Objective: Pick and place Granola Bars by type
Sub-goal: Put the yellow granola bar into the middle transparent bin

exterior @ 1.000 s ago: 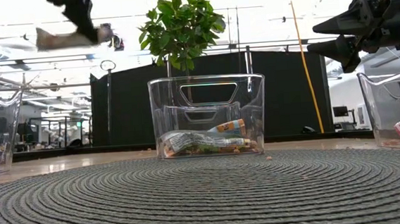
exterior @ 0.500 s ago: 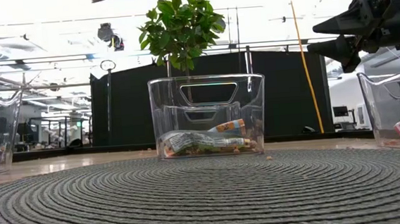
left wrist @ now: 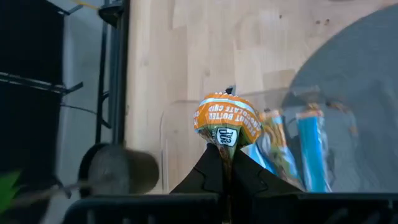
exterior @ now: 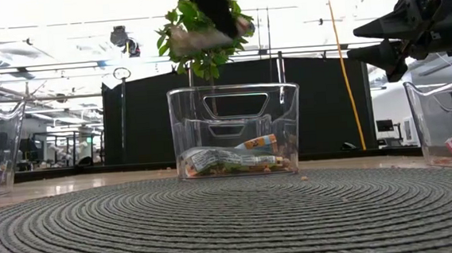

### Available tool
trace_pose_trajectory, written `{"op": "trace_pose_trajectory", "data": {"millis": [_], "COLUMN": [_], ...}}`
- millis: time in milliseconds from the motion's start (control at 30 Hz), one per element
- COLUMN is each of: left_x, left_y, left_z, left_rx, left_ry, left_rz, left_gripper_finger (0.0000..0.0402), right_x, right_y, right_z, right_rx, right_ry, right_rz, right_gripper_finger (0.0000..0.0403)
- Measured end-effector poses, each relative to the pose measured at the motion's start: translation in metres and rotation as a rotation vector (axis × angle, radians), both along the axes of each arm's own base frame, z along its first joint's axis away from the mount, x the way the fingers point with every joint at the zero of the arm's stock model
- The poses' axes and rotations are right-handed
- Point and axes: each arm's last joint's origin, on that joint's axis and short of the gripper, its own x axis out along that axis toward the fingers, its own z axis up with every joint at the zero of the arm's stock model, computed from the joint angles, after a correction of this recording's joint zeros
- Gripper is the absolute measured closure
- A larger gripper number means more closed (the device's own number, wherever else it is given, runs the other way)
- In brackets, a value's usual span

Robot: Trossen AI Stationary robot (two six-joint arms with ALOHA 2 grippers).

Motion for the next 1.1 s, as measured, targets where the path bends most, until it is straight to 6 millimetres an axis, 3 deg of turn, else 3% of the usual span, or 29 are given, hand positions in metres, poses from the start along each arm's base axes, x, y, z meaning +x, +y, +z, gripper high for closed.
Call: {"op": "trace_pose_trajectory", "data": {"millis": [167, 400, 600, 967, 1100], "left_x": [0.026, 0.049, 0.059, 0.053, 0.051], "left_y": [0.028, 0.066, 0.088, 0.095, 0.094], "left_z": [-0.030, -0.084, -0.122, -0.174, -0.178], "left_rx": [-0.035, -0.089, -0.120, -0.238, -0.246], "left_ry": [0.007, 0.108, 0.177, 0.175, 0.183], "left_rz": [0.011, 0.060, 0.075, 0.090, 0.089], "left_gripper_finger": [0.0398, 0.0398, 0.0398, 0.0398, 0.0381], "right_x": [0.000, 0.000, 0.000, 0.000, 0.000], "right_y": [0.000, 0.000, 0.000, 0.000, 0.000], "right_z": [0.000, 0.000, 0.000, 0.000, 0.000], "right_rx": [0.000, 0.000, 0.000, 0.000, 0.000], "right_ry": [0.000, 0.000, 0.000, 0.000, 0.000], "right_rz": [0.001, 0.001, 0.000, 0.000, 0.000], "right_gripper_finger": [0.0170, 0.0170, 0.0170, 0.0170, 0.0170]}}
